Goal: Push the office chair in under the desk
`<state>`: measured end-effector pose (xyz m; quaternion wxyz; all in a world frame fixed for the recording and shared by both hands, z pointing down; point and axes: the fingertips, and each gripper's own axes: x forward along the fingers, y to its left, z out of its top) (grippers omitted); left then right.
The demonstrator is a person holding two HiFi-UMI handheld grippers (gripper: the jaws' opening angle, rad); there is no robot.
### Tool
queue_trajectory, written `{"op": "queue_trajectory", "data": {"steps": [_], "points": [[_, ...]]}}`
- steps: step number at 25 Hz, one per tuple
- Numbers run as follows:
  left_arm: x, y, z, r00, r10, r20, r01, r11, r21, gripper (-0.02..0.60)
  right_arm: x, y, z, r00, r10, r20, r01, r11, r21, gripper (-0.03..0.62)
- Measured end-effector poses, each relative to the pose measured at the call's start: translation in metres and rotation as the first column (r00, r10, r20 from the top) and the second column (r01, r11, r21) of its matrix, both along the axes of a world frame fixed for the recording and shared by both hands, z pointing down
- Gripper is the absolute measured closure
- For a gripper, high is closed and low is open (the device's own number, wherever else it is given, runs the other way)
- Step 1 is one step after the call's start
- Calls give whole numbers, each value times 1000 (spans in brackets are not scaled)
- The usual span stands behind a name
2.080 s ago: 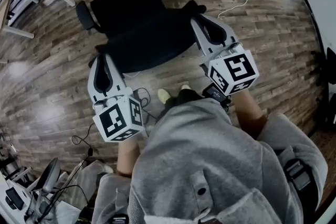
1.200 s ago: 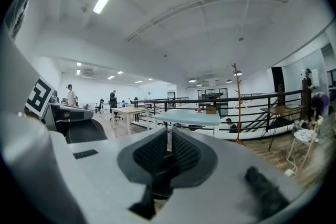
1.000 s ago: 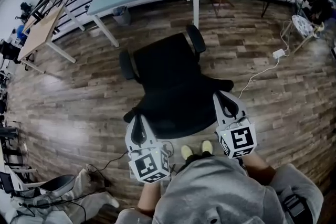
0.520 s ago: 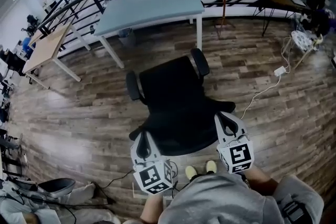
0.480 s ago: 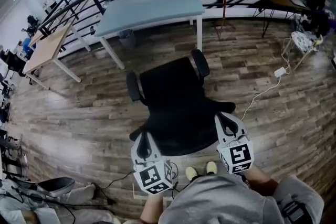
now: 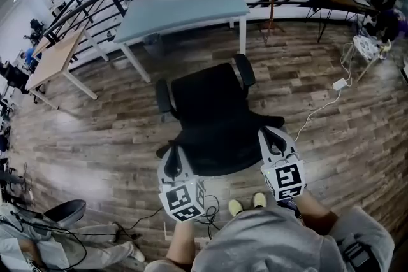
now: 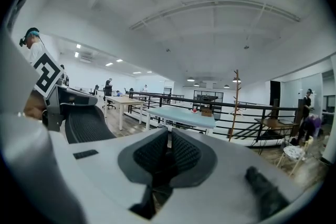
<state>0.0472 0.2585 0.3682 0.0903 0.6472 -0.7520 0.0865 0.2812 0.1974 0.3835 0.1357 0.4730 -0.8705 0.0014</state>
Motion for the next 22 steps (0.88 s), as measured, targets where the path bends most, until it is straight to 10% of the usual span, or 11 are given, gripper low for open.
{"op": "queue_trajectory", "data": {"steps": [22], "points": [[-60,-97,1,999,46,-26,-44,998,47,549,-56,-88,1,997,73,-2,-73,997,17,557]]}}
